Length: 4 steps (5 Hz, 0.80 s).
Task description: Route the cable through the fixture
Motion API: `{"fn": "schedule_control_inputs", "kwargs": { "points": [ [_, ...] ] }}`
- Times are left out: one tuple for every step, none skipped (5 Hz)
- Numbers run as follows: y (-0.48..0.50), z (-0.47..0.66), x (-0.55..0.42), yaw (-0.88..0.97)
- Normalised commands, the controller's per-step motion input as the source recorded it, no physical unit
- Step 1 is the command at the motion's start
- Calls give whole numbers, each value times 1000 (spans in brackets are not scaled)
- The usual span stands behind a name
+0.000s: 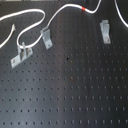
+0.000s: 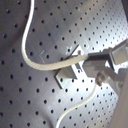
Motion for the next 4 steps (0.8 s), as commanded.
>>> {"fn": "schedule_control_inputs", "kwargs": {
  "points": [
    [-29,0,1,0],
    [311,174,-163,123],
    [335,206,-199,0],
    [350,224,-197,0]
  ]
}}
